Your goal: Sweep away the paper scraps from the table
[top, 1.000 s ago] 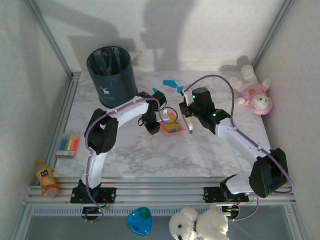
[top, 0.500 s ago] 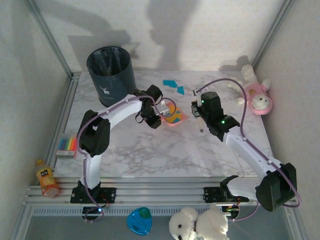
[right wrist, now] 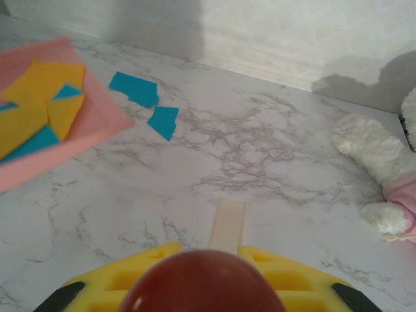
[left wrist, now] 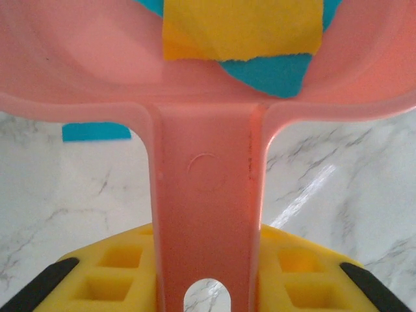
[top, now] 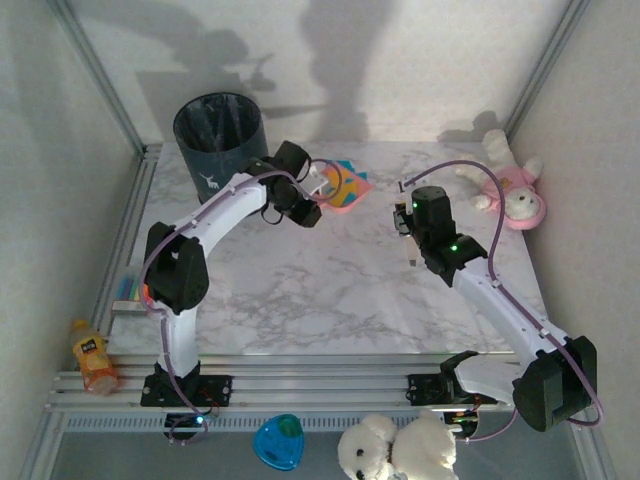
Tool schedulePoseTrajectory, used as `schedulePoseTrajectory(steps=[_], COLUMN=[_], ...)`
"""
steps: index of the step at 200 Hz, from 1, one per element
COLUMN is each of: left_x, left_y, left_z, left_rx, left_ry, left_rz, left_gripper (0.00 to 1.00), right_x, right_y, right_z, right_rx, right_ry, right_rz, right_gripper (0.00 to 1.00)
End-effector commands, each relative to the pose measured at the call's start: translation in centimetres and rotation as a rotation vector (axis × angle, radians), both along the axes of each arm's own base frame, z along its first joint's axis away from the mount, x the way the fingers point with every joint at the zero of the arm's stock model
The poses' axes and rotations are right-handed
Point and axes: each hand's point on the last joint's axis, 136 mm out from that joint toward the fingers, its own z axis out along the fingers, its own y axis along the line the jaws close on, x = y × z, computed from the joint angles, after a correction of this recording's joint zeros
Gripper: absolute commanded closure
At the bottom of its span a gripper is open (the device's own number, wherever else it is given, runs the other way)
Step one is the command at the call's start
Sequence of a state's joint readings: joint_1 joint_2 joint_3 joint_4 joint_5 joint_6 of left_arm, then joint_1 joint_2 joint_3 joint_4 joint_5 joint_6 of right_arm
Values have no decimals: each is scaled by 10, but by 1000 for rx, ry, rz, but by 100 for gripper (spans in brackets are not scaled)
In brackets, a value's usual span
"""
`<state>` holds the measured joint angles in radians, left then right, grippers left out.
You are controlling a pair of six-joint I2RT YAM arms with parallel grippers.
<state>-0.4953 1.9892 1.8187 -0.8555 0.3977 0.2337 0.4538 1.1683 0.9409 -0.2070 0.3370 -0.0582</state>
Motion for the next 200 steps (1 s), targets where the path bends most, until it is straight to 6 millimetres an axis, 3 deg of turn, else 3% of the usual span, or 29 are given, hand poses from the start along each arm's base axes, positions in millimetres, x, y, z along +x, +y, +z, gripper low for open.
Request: schedulePoseTrajectory(steps=[1,53,114,200], left_x=[5,25,34,57], left_y=[-8,1,16,61], left_z=[52,110,173,218], left_rx=[-119,-260,-453,-665], left_ry=[-54,-101,-163,-187], left_rz=[31,134,183,350], left_gripper=[85,86,85,85], right_x=[-1,-3,-4,-1], right_y=[-1,7,17,21], right_z=[9,8,7,8], right_rx=[31,49,74,79], right_ry=[-31,-21,-9,-2], right_rz=[0,43,92,105], right_gripper=[100,100,100,100])
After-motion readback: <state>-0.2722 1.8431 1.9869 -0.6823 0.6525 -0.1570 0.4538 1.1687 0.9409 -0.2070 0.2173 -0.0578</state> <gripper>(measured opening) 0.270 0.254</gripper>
